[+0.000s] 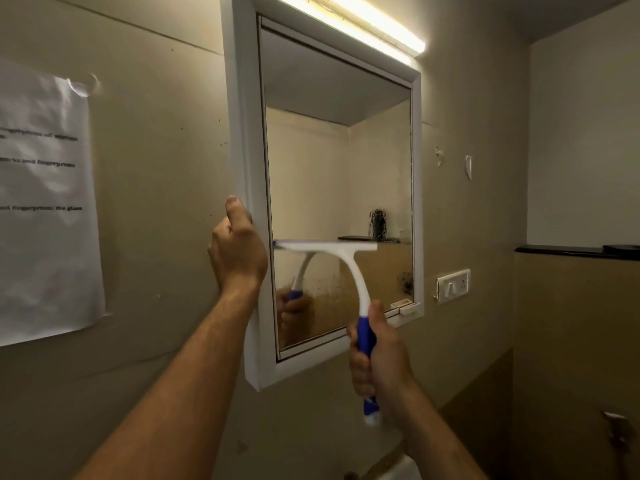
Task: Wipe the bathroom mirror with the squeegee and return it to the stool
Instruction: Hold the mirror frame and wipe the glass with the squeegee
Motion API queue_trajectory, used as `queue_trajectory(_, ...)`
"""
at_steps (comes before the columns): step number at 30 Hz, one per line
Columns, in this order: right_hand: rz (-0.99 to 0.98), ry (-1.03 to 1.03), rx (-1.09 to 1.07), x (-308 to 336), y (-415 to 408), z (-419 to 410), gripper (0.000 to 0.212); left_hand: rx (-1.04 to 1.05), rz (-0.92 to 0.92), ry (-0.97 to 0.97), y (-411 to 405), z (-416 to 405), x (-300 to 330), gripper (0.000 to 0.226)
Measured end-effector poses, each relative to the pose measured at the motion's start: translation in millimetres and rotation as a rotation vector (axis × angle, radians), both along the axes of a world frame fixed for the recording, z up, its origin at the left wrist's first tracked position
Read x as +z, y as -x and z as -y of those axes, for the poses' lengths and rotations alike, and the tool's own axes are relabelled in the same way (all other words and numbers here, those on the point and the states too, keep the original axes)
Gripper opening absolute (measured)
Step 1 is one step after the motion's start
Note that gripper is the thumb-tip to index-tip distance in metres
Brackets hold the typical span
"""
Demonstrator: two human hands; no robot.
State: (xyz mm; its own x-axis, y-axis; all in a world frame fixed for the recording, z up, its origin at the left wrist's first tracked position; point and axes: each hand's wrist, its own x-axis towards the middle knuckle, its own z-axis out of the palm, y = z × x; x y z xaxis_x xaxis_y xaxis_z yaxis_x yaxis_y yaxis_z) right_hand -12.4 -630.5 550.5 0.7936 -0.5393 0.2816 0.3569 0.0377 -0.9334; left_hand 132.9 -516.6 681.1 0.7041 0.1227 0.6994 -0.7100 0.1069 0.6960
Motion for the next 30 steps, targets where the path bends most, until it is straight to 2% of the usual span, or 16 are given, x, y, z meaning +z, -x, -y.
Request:
queue_trajectory(3, 0.019, -0.003, -0.009, 32, -4, -3, 0.061, 0.006, -0.041, -0.010, -1, -1, -6, 0.056)
queue_trajectory(5, 0.014, -0.015, 0.006, 31, -3, -2, 0.061, 0.013, -0.038, -0.019, -2, -1, -10, 0.057)
queue_trajectory(14, -0.125, -0.036, -0.008, -60, 13, 4, 0.061, 0.028, -0.050, 0.020, -5, 3, -10, 0.057)
queue_trajectory(19, -0.089, 0.038, -0.045, -16, 13, 8, 0.062, 0.043, -0.055, 0.024, 0, 1, -10, 0.052)
queue_trajectory(23, -0.086, -0.016, 0.012, 18, 11, 6, 0.062, 0.051, -0.001, -0.020, 3, 0, -12, 0.047)
queue_trajectory(30, -0.155, -0.049, -0.002, -54, 17, 1, 0.061, 0.061, -0.035, 0.007, 1, 1, -11, 0.052)
